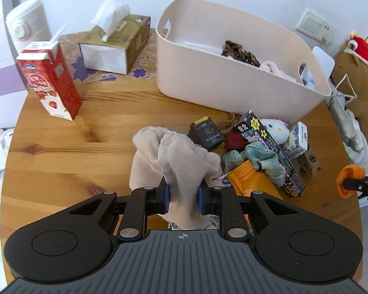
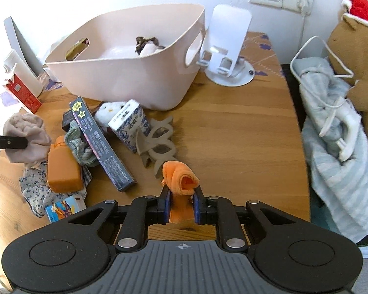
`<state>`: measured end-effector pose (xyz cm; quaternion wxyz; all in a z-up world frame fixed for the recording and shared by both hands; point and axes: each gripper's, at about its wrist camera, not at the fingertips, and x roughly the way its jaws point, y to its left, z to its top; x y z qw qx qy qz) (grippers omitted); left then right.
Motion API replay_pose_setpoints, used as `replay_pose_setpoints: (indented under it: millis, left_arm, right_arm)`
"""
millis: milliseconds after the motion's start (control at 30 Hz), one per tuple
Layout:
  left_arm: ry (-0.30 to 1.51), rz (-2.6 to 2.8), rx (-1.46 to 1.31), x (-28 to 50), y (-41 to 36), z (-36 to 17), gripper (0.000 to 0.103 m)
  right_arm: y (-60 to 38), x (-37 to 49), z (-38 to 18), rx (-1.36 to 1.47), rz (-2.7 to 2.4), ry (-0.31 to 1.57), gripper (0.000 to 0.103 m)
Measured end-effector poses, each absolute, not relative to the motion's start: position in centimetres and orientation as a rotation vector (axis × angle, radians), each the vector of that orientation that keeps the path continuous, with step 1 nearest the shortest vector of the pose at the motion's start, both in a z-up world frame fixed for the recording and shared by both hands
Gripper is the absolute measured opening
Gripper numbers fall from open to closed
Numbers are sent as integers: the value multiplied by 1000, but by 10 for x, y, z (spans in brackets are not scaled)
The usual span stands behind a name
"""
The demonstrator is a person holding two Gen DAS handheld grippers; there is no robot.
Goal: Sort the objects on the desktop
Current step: 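Lift both socks over the basket and release them inside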
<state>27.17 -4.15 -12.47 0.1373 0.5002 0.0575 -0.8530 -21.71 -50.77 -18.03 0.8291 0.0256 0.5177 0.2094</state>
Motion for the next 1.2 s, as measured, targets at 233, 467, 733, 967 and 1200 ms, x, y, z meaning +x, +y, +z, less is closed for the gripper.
replay_pose_setpoints:
  millis: [233,467,733,967,1200]
  left_arm:
    - [171,-2535,1383,280,-45,-98,21]
    - [131,-2614,1268,273,-47,-61,21]
    - [61,-2719,1152,247,-43,-21,21]
    - [-24,-2802,1111,208,-30,-1,21]
    - [-112,-2852,1097,163,-13,-6,21]
  right_arm:
    - [-514,-219,-157,51,391,1024,17]
    - [-513,-204,-121,33,329,900,17]
    - [-508,-176,-75,7,294,759,17]
    - [-498,-147,-53,-32,271,681,17]
    - [-483,-119,-52,-26,249,654,17]
